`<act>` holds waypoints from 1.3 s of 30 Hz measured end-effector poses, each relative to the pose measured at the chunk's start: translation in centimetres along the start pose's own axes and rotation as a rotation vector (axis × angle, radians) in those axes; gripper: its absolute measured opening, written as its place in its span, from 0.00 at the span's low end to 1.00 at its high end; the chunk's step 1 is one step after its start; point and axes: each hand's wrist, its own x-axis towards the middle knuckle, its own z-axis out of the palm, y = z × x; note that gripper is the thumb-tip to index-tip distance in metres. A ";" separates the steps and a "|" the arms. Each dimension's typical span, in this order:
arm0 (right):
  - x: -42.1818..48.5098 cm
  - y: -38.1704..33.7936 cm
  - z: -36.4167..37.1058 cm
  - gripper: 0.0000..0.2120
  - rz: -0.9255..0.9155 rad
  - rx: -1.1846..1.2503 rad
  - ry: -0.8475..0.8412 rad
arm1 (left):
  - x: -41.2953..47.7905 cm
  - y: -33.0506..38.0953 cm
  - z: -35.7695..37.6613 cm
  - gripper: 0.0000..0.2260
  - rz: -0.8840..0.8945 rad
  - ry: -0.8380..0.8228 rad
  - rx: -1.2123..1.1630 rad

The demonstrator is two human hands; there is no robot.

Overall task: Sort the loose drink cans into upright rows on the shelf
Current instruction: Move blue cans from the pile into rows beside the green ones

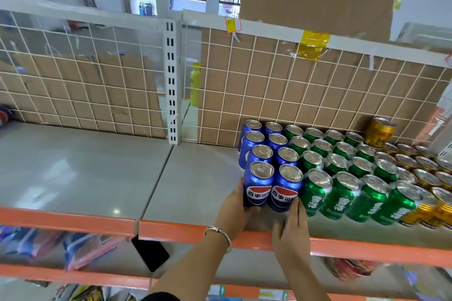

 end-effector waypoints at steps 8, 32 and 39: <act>0.1 0.2 0.5 0.31 -0.005 -0.045 -0.009 | 0.3 -0.3 0.4 0.36 -0.013 -0.013 0.041; -8.9 -17.0 0.1 0.25 -0.355 -0.496 -0.362 | -13.8 -4.2 -24.4 0.21 0.098 -0.160 0.919; -17.7 -30.3 8.0 0.26 -0.589 -0.627 -0.464 | -22.1 -7.7 -38.7 0.22 -0.132 -0.003 0.944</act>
